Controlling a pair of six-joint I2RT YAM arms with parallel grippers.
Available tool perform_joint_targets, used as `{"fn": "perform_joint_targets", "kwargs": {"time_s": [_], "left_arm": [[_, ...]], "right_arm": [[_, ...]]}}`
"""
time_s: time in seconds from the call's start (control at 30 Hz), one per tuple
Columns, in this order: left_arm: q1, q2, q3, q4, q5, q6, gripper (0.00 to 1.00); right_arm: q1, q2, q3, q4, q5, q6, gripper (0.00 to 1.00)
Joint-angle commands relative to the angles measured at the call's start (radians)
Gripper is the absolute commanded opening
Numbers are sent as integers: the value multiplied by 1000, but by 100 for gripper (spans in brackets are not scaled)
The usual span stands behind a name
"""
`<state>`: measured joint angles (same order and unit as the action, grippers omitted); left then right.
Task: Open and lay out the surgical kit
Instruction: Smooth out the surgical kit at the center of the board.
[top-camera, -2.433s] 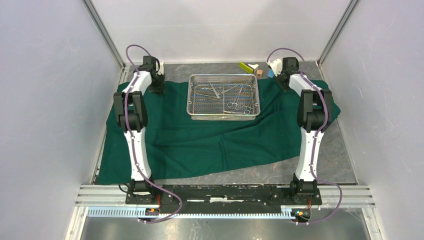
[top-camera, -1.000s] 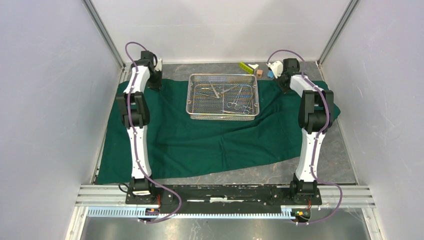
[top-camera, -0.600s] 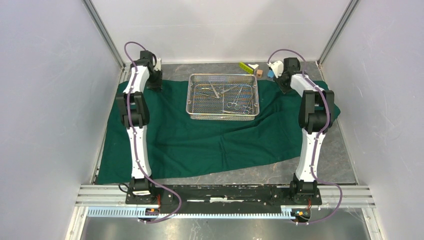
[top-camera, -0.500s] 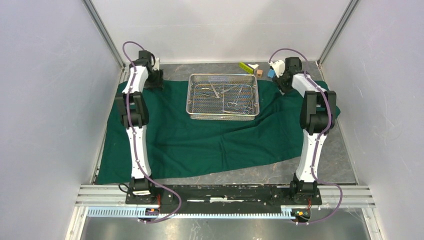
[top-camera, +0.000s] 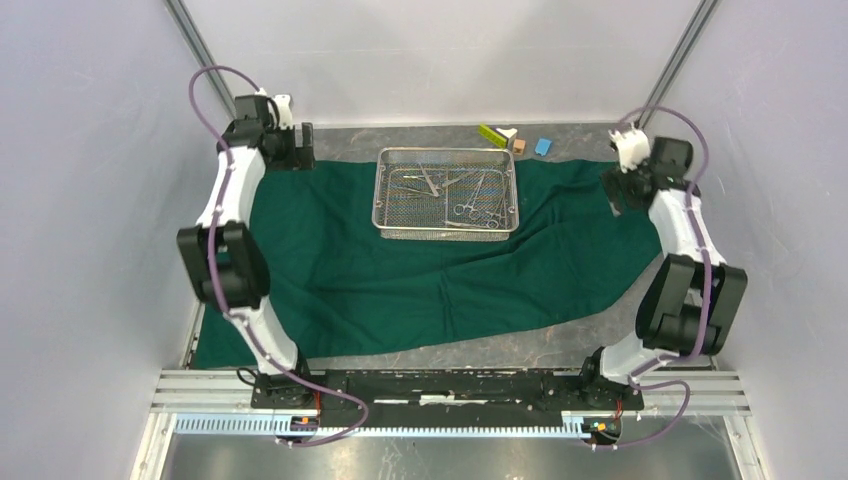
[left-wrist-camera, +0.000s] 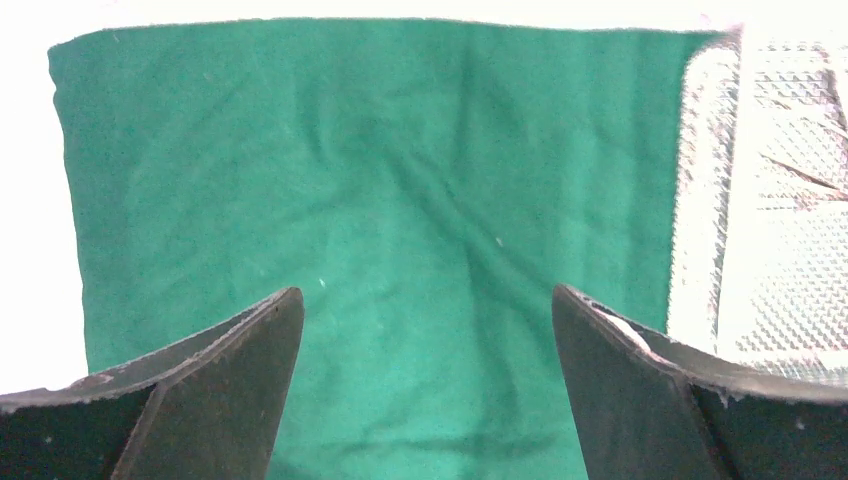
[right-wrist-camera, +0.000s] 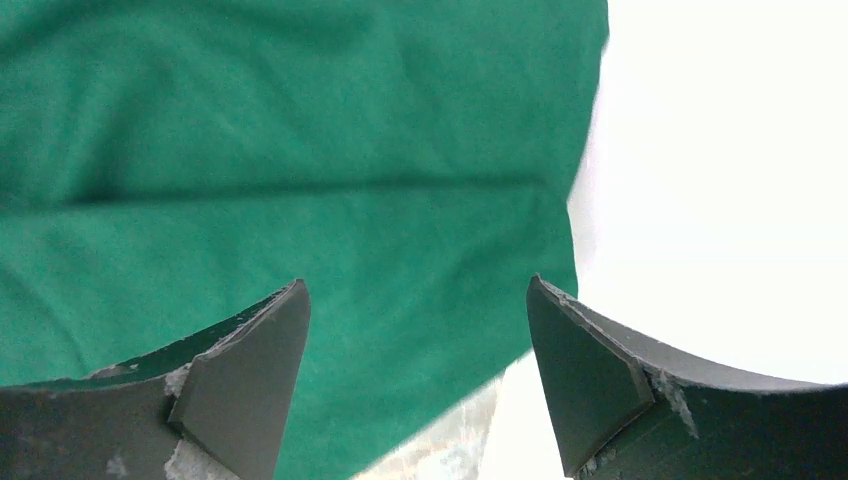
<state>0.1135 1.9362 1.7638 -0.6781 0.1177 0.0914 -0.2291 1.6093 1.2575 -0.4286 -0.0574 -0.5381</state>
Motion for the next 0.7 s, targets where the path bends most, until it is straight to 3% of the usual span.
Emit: {"fn": "perform_joint_targets", "kwargs": {"time_s": [0.0,0.23,0.43,0.6,0.67], "left_arm": [[-5,-205,-234,122,114,49,100],[-13,-433,-552,223,199,67,100],[-18,-482,-634,248,203,61,100],[-18,-496,-650,249,202,59,100],[-20,-504,-652,247,205,57,100]], "right_arm": [[-123,-54,-140,-15,-50,-40,87],[-290,-50,-257,-60,-183,-49,94],[-307,48,-260,-74,-330,9,95],[-315,126,-265,-75,-360,32,83],[-329,127,-272,-75,-362,24,70]]}}
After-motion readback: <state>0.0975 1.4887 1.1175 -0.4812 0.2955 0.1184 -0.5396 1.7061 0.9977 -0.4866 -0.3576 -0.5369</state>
